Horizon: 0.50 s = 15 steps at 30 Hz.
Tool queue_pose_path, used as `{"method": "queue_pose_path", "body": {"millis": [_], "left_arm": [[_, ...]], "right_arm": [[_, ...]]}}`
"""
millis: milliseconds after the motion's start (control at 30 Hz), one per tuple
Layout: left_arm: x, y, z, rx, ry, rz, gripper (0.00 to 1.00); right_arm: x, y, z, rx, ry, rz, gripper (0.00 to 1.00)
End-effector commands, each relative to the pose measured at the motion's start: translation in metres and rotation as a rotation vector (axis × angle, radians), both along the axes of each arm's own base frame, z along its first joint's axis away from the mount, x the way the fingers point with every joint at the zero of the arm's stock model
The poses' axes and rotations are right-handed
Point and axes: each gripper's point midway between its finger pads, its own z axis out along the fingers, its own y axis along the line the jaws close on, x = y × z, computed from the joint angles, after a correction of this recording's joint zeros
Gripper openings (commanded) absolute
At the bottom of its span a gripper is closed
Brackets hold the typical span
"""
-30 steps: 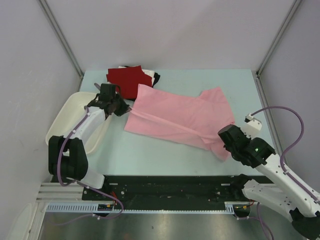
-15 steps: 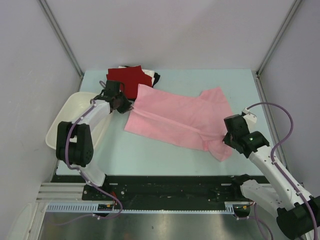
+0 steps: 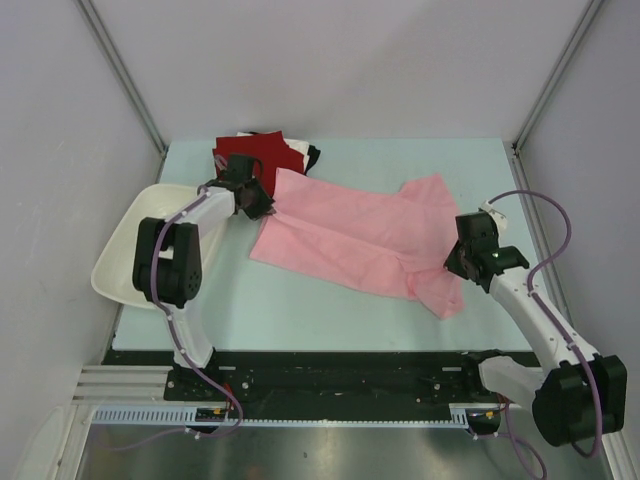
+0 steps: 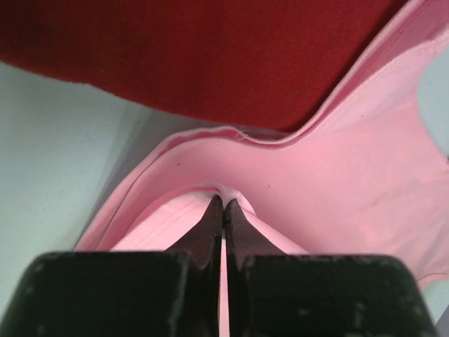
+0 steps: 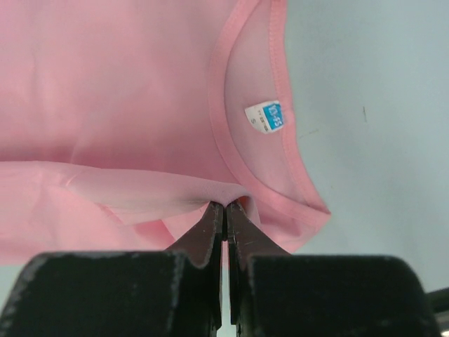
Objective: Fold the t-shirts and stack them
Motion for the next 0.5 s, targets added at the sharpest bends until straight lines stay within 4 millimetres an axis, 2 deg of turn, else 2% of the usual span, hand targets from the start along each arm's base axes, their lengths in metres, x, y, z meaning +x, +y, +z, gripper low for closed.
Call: {"method": "queue_pose_path", "body": {"millis": [0, 100, 200, 233, 267, 333, 367, 467], "left_arm": [[0.019, -0.005, 0.014, 0.019, -0.066, -0.017, 0.00], [0.020, -0.004, 0.010, 0.030, -0.061, -0.018, 0.00], [0.019, -0.005, 0.007, 0.033, -0.057, -0.022, 0.00], [0.019, -0.004, 0.005, 0.036, -0.055, -0.024, 0.00], [0.018, -0.004, 0.005, 0.037, -0.053, -0.024, 0.00], [0.018, -0.004, 0.003, 0.037, -0.049, -0.026, 0.00], [0.018, -0.004, 0.003, 0.037, -0.050, -0.026, 0.00], [0.018, -0.004, 0.002, 0.039, -0.048, -0.029, 0.00]], "right_arm": [[0.031, 0.010, 0.000, 0.022, -0.051, 0.069, 0.00], [0.047, 0.018, -0.004, 0.039, -0.060, 0.086, 0.00], [0.064, 0.025, -0.001, 0.063, -0.092, 0.107, 0.00], [0.069, 0.028, -0.006, 0.064, -0.079, 0.113, 0.00], [0.077, 0.030, 0.000, 0.068, -0.102, 0.118, 0.00], [0.085, 0.033, -0.003, 0.069, -0.092, 0.130, 0.00], [0.093, 0.035, 0.003, 0.071, -0.116, 0.139, 0.00], [0.103, 0.040, 0.001, 0.074, -0.111, 0.158, 0.00]]}}
